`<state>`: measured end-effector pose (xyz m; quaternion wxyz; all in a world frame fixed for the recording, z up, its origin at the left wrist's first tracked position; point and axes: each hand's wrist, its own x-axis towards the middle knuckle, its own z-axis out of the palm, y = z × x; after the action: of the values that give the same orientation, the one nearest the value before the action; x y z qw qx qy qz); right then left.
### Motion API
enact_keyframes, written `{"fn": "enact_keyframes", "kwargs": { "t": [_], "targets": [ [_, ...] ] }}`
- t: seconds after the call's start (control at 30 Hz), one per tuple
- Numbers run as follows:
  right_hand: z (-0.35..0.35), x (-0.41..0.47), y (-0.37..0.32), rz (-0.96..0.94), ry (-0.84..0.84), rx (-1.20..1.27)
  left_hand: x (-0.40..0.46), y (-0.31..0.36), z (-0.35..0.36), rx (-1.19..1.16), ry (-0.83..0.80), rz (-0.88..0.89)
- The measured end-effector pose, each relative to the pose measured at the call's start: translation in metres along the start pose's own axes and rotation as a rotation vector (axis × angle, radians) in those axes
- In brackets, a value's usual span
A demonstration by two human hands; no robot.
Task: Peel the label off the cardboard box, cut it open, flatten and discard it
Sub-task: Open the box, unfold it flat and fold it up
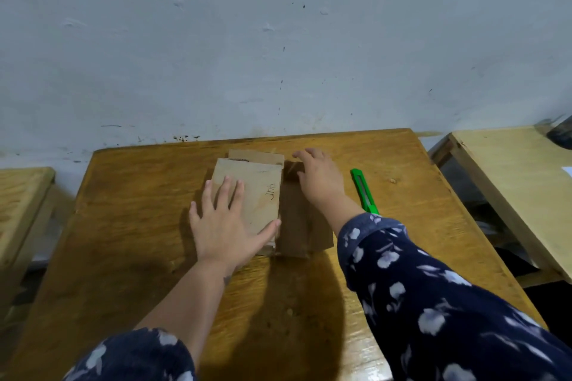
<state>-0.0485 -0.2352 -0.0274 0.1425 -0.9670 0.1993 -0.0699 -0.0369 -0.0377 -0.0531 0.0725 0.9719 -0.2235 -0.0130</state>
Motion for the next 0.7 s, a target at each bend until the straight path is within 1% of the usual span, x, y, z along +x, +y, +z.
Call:
{"fn": "enact_keyframes", "kwargs": {
  "t": [0.07,0.13,0.3,0.4,0.5,0.57,0.63,0.7],
  "targets": [
    [0.004,0.004,-0.004,0.019,-0.047,0.038,0.0,-0.001,0.0,-0.003,-0.004,0.007],
    [0.009,0.002,-0.004,0.046,-0.063,0.0,0.003,-0.005,-0.002,0.02,-0.027,0.026],
    [0.009,-0.022,0.0,0.127,-0.027,-0.042,0.023,-0.028,-0.017,0.159,-0.154,0.182],
    [0.005,-0.046,-0.002,0.18,-0.032,-0.025,0.021,-0.036,-0.027,0.213,-0.145,0.211],
    [0.004,-0.074,-0.005,0.248,-0.038,0.031,-0.001,-0.043,-0.021,0.057,-0.053,0.093],
    [0.006,-0.096,-0.008,0.298,-0.045,0.079,-0.018,-0.05,-0.012,-0.079,-0.068,-0.005],
    [0.009,-0.118,-0.011,0.334,-0.034,0.104,-0.03,-0.057,-0.003,-0.205,-0.144,-0.006],
    [0.013,-0.139,-0.016,0.36,-0.008,0.129,-0.039,-0.062,-0.001,-0.342,-0.167,0.042]
  ]
}}
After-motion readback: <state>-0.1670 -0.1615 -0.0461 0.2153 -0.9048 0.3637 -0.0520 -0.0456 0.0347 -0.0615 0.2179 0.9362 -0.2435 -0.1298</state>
